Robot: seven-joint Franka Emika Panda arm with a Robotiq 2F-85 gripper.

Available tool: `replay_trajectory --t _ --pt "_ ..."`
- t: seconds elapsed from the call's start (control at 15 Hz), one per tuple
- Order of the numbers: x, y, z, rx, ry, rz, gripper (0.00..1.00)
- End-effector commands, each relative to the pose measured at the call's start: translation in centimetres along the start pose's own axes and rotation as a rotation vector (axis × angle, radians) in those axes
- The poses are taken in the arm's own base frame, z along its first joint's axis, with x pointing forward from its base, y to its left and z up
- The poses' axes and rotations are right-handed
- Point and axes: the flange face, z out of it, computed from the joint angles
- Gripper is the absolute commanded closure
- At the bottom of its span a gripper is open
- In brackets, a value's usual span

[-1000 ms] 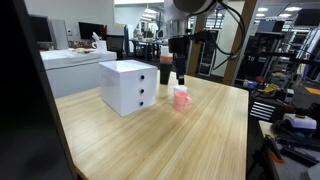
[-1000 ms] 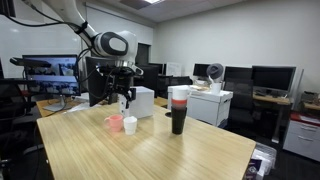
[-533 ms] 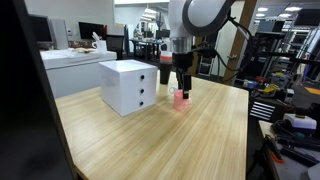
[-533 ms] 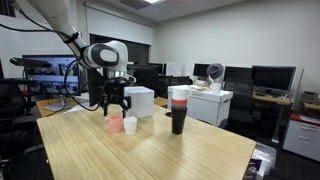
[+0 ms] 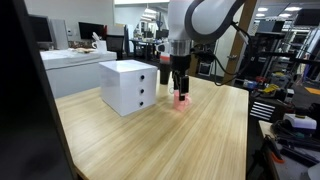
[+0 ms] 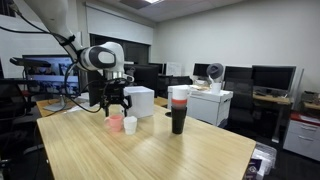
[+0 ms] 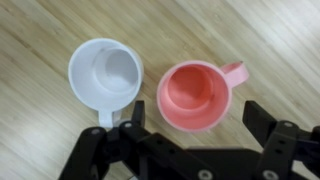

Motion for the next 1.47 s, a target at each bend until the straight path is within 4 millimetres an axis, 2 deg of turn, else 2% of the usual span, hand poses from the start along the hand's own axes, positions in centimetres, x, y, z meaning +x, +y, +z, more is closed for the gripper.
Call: replay_trajectory --t 0.0,0.27,0.33,0.4,0.73,0.87,1.07,1.4 --pt "0.2 -0.3 0.6 -0.022 0.007 0.024 0.00" --pt "0.1 -0.2 1.2 -0.005 -0.008 0.062 0.00" --pt "0.1 -0.1 1.3 -0.003 -0.010 0.067 0.06" --pt "0.1 -0.1 1.3 -0.003 -0.011 0.071 0.26" --pt "-0.2 0.4 1.0 0.002 -0.032 0.085 0.59" --pt "-0.4 0.6 0.6 0.007 -0.049 0.086 0.59" --pt "-0.9 1.2 -1.0 0.031 -0.091 0.075 0.59" --pt "-1.4 3.6 -6.6 0.076 -0.155 0.082 0.59"
